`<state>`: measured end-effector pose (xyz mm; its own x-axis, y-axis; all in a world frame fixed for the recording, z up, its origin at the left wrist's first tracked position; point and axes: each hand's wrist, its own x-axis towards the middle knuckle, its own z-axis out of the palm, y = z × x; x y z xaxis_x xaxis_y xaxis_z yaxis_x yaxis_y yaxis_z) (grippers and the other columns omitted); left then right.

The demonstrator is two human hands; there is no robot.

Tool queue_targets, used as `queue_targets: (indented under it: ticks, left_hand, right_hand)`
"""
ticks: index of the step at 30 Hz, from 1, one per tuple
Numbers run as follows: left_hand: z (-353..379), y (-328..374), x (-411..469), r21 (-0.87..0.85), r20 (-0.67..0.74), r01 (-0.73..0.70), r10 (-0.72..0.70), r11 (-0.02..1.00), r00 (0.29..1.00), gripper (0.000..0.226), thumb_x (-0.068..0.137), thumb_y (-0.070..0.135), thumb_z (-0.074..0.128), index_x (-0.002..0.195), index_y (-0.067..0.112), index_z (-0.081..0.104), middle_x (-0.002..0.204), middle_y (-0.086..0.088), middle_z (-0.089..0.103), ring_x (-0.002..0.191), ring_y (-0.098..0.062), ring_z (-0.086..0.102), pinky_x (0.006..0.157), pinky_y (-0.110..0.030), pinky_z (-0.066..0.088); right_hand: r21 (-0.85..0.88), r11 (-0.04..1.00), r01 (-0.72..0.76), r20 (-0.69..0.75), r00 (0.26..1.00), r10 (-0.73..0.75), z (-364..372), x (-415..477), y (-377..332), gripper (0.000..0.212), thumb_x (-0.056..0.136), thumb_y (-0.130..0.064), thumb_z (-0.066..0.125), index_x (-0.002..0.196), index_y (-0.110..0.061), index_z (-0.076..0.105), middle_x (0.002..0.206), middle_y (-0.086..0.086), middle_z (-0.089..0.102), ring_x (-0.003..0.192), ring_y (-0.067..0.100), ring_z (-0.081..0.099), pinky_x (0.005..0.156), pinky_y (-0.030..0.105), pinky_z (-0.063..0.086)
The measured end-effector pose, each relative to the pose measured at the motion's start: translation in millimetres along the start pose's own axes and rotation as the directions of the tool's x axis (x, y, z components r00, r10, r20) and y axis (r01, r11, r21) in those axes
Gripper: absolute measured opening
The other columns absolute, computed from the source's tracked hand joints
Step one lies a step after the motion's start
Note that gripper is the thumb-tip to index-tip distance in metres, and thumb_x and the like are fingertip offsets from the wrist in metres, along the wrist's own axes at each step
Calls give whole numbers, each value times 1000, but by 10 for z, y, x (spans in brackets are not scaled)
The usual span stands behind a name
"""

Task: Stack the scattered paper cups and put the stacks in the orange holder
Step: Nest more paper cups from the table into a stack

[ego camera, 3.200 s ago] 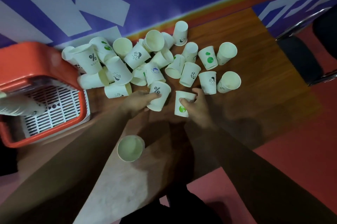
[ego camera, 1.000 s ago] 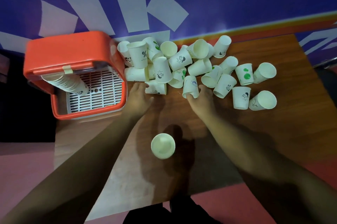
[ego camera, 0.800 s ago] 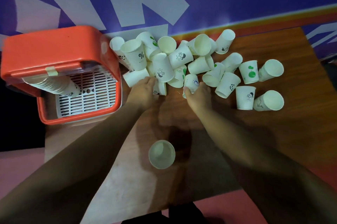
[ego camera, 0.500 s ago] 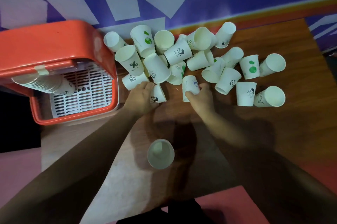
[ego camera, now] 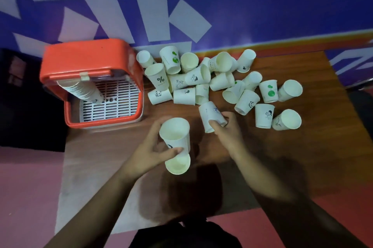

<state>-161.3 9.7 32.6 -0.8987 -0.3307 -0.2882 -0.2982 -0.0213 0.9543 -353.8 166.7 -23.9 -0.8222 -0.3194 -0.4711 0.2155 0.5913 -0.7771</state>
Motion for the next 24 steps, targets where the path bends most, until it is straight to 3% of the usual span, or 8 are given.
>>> queue_targets:
  ticks: [4, 10, 13, 17, 19, 21, 22, 24]
  left_hand:
    - [107, -190, -296, 115, 24, -12, 9, 993, 1000, 77, 82, 11, 83, 144, 25, 40, 134, 15, 54, 129, -5, 51, 104, -17, 42]
    - [189, -681, -393, 438, -63, -29, 63, 898, 996, 82, 78, 38, 79, 143, 55, 33, 149, 25, 41, 139, -1, 40, 116, -36, 38]
    - [175, -786, -420, 346, -16, 37, -34, 937, 999, 88, 75, 53, 78, 147, 59, 28, 152, 27, 37, 144, -3, 34, 120, -41, 33]
    - [104, -818, -449, 318, 48, 133, -156, 939, 987, 84, 76, 65, 73, 146, 64, 26, 150, 37, 35, 153, -18, 21, 123, -53, 22]
    - [96, -774, -455, 201, -24, 166, -165, 965, 986, 70, 87, 60, 66, 147, 60, 30, 151, 35, 37, 148, -11, 32, 122, -42, 30]
    - [116, -680, -465, 82, -170, 165, -149, 983, 974, 56, 98, 39, 60, 150, 45, 39, 154, 17, 43, 129, 10, 46, 105, -12, 42]
    - [117, -627, -466, 37, -222, 165, -153, 986, 963, 53, 99, 34, 59, 149, 39, 43, 152, 12, 47, 122, 15, 49, 97, -6, 43]
    - [103, -594, -463, -18, -249, 166, -165, 986, 954, 49, 96, 39, 59, 144, 38, 50, 146, 11, 53, 125, 8, 51, 106, -19, 45]
  right_hand:
    - [54, 998, 21, 25, 999, -23, -34, -202, -42, 59, 75, -41, 68, 128, -26, 48, 126, 4, 54, 103, 18, 61, 83, 40, 59]
    - [21, 997, 79, 58, 995, -80, -72, -459, -44, 50, 83, -33, 70, 126, -28, 46, 123, -5, 54, 106, 12, 56, 69, 19, 45]
    - [31, 997, 77, 109, 991, -80, -99, -576, -20, 54, 79, -35, 73, 125, -27, 45, 122, -4, 61, 106, 10, 59, 70, 20, 45]
    - [-9, 991, 134, 231, 965, -128, -161, -784, -33, 49, 83, -35, 71, 126, -25, 47, 122, -4, 61, 106, 9, 60, 78, 24, 50]
    - [-38, 979, 200, 318, 931, -178, -162, -872, -33, 57, 81, -35, 72, 130, -27, 43, 125, -4, 59, 109, 9, 59, 86, 28, 52]
    - [-108, 956, 273, 388, 897, -212, -143, -950, -55, 66, 72, -44, 75, 128, -36, 40, 125, -7, 57, 110, 9, 58, 92, 33, 53]
    - [-151, 939, 310, 411, 883, -225, -127, -981, -68, 68, 67, -49, 75, 124, -40, 40, 124, -9, 57, 109, 10, 58, 92, 36, 53]
    - [-226, 881, 417, 445, 848, -287, -89, -1042, -105, 65, 66, -50, 78, 120, -41, 44, 121, -13, 56, 109, 8, 56, 91, 36, 53]
